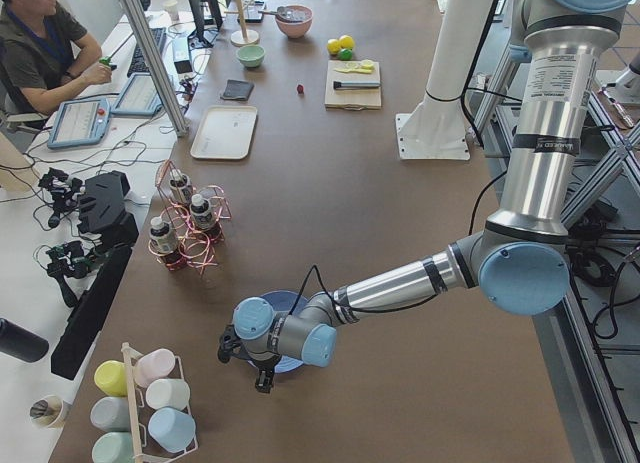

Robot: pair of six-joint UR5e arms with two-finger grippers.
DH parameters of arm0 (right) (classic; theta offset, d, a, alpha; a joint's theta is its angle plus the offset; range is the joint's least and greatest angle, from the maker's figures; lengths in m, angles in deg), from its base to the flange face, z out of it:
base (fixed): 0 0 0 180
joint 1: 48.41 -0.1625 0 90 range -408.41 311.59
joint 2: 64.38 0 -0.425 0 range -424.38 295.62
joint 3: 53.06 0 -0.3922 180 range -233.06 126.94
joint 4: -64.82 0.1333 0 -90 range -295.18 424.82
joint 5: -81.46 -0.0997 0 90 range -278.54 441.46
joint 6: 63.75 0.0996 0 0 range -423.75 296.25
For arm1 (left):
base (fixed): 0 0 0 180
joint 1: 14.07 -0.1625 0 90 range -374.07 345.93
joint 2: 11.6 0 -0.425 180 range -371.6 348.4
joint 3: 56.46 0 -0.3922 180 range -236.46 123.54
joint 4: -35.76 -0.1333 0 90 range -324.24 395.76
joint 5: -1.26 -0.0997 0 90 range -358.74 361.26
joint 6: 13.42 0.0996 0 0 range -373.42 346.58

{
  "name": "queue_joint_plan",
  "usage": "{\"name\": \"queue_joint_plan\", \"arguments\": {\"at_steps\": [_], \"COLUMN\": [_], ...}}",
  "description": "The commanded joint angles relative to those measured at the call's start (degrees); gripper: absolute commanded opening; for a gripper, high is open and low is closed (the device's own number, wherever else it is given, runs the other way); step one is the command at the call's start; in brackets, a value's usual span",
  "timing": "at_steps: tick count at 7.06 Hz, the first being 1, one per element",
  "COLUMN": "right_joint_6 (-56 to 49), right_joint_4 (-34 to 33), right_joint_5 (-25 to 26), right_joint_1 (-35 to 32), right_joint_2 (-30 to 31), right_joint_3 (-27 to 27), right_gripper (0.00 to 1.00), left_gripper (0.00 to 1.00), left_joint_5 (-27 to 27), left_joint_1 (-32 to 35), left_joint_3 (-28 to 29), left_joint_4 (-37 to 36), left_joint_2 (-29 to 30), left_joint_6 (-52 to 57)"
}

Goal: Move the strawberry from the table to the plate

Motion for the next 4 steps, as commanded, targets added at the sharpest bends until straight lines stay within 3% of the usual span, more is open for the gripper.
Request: {"name": "queue_joint_plan", "arguments": {"at_steps": [1,3,4], "right_joint_6": [0.0,0.0,0.0], "right_joint_4": [0.0,0.0,0.0], "right_joint_5": [-0.1,0.0,-0.1], "right_joint_1": [0.0,0.0,0.0], "right_joint_2": [0.1,0.0,0.0], "right_joint_3": [-0.1,-0.2,-0.2], "right_gripper": [1.00,1.00,1.00], "left_gripper": [0.66,0.58,0.44], "left_joint_5": [0.0,0.1,0.1], "left_joint_1": [0.0,0.0,-0.4], "left_joint_3": [0.5,0.8,0.8], "left_joint_4": [0.1,0.2,0.7], "left_joint_2": [0.0,0.1,0.1], "left_joint_6": [-0.1,-0.3,-2.3]}}
